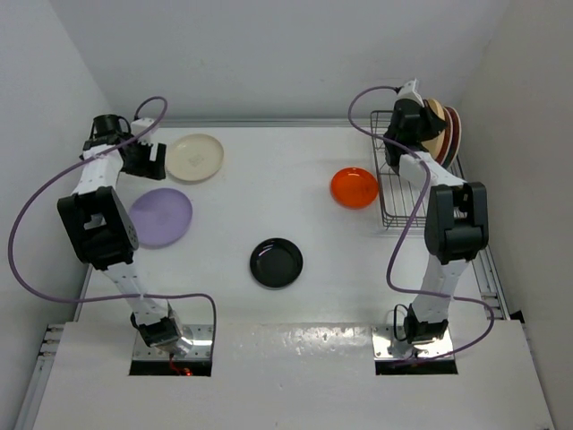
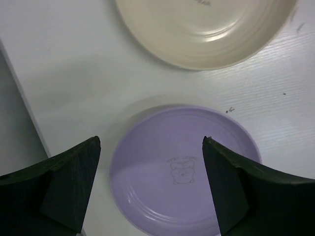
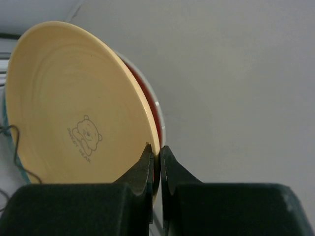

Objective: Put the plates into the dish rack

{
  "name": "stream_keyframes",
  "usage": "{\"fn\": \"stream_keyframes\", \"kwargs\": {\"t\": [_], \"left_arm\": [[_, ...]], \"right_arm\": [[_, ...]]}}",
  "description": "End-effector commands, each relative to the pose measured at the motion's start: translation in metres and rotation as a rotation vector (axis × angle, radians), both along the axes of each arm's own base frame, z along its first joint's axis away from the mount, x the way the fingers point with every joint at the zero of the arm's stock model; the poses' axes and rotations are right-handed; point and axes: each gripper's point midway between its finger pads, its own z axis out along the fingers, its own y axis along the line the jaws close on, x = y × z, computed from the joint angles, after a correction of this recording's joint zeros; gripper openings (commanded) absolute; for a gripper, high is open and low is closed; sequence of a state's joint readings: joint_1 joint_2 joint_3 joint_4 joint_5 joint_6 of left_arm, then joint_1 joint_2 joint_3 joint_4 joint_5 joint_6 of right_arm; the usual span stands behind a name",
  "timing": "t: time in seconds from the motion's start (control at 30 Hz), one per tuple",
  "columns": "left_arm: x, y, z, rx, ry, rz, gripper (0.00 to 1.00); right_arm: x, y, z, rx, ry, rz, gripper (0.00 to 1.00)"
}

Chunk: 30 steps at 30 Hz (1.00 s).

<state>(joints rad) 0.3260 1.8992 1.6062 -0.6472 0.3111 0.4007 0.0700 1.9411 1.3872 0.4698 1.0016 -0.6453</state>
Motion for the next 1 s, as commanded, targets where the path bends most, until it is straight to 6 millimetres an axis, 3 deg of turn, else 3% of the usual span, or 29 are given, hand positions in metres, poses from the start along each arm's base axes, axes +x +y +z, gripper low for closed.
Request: {"fn": "stream_keyframes", "kwargs": {"t": [0.0, 0.07, 0.17, 0.27, 0.37, 0.47, 0.57, 0.7, 0.77, 0.8, 0.87, 0.9, 0.97], "left_arm": [[-0.017, 0.029, 0.002, -0.041, -0.003, 0.093, 0.89], [-0.028, 0.044, 0.001, -0.007, 0.013, 0.142, 0.9], [-0.053, 0.062, -0.019, 0.033, 0.079, 0.185, 0.9], [-0.078, 0.081, -0.039, 0.029, 0.14, 0.253, 0.9], [-0.1, 0.095, -0.055, 0.022, 0.189, 0.321, 0.9], [-0.111, 0.097, -0.064, 0.005, 0.21, 0.322, 0.9], [-0.115, 0.081, -0.075, -0.056, 0.217, 0.278, 0.9], [-0.119, 0.071, -0.089, -0.099, 0.244, 0.252, 0.87], [-0.128, 0.066, -0.101, -0.113, 0.279, 0.243, 0.85], [-0.13, 0.065, -0.111, -0.12, 0.301, 0.235, 0.83], [-0.132, 0.059, -0.12, -0.148, 0.315, 0.212, 0.8], [-0.132, 0.057, -0.123, -0.153, 0.319, 0.196, 0.74], [-0.131, 0.054, -0.128, -0.179, 0.329, 0.188, 0.62]], "right_arm": [[0.002, 0.016, -0.026, 0.091, -0.005, 0.037, 0.0], [0.004, 0.02, -0.031, 0.111, 0.0, 0.06, 0.0], [0.002, 0.017, -0.041, 0.132, 0.013, 0.044, 0.01], [0.001, 0.02, -0.049, 0.139, 0.05, 0.055, 0.11], [0.0, 0.024, -0.042, 0.161, 0.032, 0.081, 0.2], [0.0, 0.032, -0.033, 0.216, -0.008, 0.13, 0.39], [-0.002, 0.036, -0.025, 0.252, -0.038, 0.152, 0.6], [-0.004, 0.04, -0.012, 0.281, -0.054, 0.172, 0.63], [-0.009, 0.041, -0.003, 0.297, -0.063, 0.174, 0.67], [-0.012, 0.045, 0.014, 0.308, -0.098, 0.2, 0.69], [-0.015, 0.046, 0.02, 0.318, -0.104, 0.21, 0.75], [-0.018, 0.051, 0.035, 0.325, -0.13, 0.238, 0.77], [-0.021, 0.055, 0.042, 0.329, -0.132, 0.258, 0.82]]}}
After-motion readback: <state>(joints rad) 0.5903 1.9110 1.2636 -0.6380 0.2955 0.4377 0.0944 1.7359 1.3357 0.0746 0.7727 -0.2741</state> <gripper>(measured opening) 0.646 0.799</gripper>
